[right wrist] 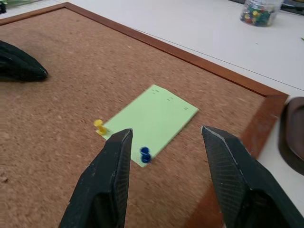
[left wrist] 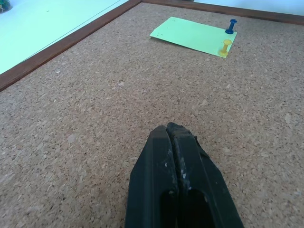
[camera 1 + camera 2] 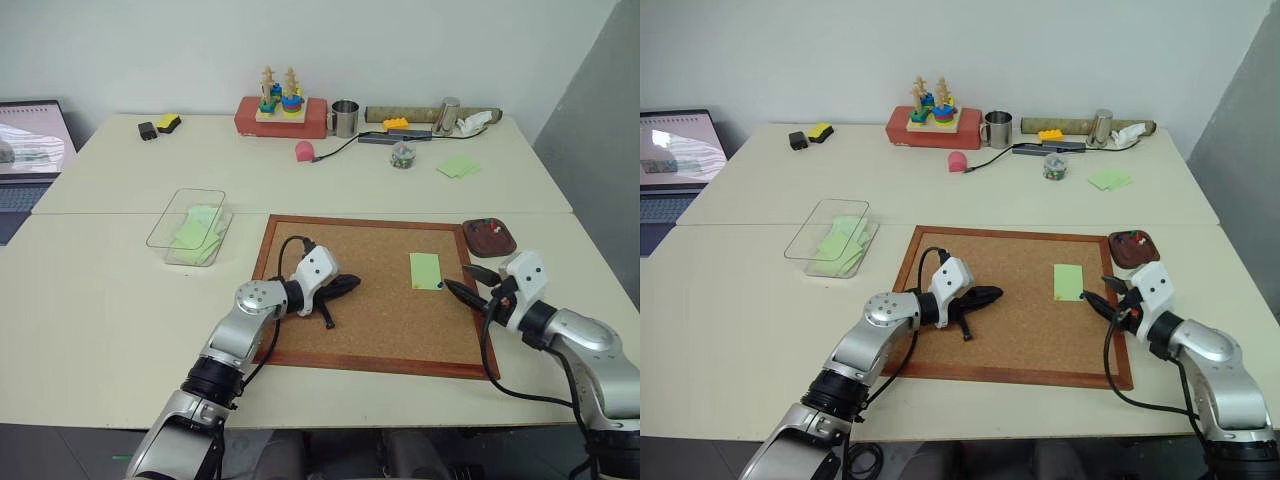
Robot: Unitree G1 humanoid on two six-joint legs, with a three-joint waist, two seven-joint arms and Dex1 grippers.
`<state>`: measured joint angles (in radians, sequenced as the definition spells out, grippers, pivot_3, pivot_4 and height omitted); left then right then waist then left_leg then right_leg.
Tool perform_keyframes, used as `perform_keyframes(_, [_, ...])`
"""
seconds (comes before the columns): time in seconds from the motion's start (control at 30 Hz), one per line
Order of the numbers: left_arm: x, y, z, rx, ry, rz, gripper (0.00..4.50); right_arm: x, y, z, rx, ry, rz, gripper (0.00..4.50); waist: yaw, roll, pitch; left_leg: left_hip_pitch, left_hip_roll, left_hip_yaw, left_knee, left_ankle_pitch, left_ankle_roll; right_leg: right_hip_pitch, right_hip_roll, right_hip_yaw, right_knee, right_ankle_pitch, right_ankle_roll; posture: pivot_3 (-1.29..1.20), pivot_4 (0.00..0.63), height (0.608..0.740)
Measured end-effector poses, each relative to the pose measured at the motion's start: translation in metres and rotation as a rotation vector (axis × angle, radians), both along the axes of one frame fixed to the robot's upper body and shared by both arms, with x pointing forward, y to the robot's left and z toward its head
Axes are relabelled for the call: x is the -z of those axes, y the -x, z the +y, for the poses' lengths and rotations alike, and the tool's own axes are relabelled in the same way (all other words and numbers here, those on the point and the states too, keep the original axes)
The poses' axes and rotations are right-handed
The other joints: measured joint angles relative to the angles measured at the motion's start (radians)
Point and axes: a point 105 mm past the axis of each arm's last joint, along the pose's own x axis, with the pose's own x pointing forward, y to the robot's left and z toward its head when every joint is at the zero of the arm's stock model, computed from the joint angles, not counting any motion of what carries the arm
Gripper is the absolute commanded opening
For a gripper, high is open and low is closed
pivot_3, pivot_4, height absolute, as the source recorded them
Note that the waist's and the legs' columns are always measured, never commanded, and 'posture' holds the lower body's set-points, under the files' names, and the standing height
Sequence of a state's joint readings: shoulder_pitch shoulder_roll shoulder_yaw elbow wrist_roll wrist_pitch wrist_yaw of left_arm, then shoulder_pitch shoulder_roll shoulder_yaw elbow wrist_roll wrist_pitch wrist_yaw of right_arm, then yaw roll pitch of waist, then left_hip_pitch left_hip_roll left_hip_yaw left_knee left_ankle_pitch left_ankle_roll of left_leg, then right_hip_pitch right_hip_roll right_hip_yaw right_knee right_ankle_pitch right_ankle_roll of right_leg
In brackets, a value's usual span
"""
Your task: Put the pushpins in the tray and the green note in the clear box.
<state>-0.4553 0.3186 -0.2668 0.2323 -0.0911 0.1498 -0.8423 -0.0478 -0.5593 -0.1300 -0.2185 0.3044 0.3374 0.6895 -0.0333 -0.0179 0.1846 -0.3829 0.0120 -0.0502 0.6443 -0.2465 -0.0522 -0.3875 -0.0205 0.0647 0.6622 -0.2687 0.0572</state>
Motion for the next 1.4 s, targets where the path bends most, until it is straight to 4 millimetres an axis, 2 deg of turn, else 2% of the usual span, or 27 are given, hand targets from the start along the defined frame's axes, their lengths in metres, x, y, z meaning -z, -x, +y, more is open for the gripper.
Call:
perform_keyframes(0.13, [0.0, 0.0, 0.001, 0.002, -0.005, -0.001, 0.0, 0.011, -0.001, 0.006, -0.011, -0.003, 0.014, 2.4, 0.0, 0.0, 0.0, 0.0, 0.0, 0.0, 0.0, 0.0, 0.0, 0.0, 0.0, 0.0, 0.0, 0.0, 0.0, 0.0, 0.15, 0.74])
perform_keyframes(0.37, [0.0, 0.0, 0.002, 0.002, -0.009, -0.002, 0.0, 0.022, -0.005, 0.002, 0.01, 0.018, 0.023, 2.4, -0.002, 0.0, 0.0, 0.0, 0.0, 0.0, 0.0, 0.0, 0.0, 0.0, 0.0, 0.0, 0.0, 0.0, 0.0, 0.0, 0.15, 0.74])
perform_keyframes(0.47, [0.0, 0.0, 0.002, 0.002, -0.009, -0.003, 0.0, 0.024, -0.005, 0.003, 0.009, 0.014, 0.024, 1.95, -0.002, 0.0, 0.0, 0.0, 0.0, 0.0, 0.0, 0.0, 0.0, 0.0, 0.0, 0.0, 0.0, 0.0, 0.0, 0.0, 0.15, 0.74])
perform_keyframes(0.5, [0.0, 0.0, 0.002, 0.002, -0.009, -0.003, 0.0, 0.024, -0.005, 0.003, 0.01, 0.014, 0.022, 1.62, -0.002, 0.0, 0.0, 0.0, 0.0, 0.0, 0.0, 0.0, 0.0, 0.0, 0.0, 0.0, 0.0, 0.0, 0.0, 0.0, 0.15, 0.74])
perform_keyframes(0.77, [0.0, 0.0, 0.002, 0.002, -0.01, -0.003, 0.0, 0.028, -0.006, 0.005, 0.003, 0.003, 0.028, 0.06, -0.002, 0.0, 0.0, 0.0, 0.0, 0.0, 0.0, 0.0, 0.0, 0.0, 0.0, 0.0, 0.0, 0.0, 0.0, 0.0, 0.15, 0.74])
perform_keyframes(1.4, [0.0, 0.0, 0.003, 0.001, -0.011, -0.004, 0.0, 0.023, -0.004, 0.007, 0.012, -0.066, 0.028, 0.06, -0.002, 0.0, 0.0, 0.0, 0.0, 0.0, 0.0, 0.0, 0.0, 0.0, 0.0, 0.0, 0.0, 0.0, 0.0, 0.0, 0.15, 0.74])
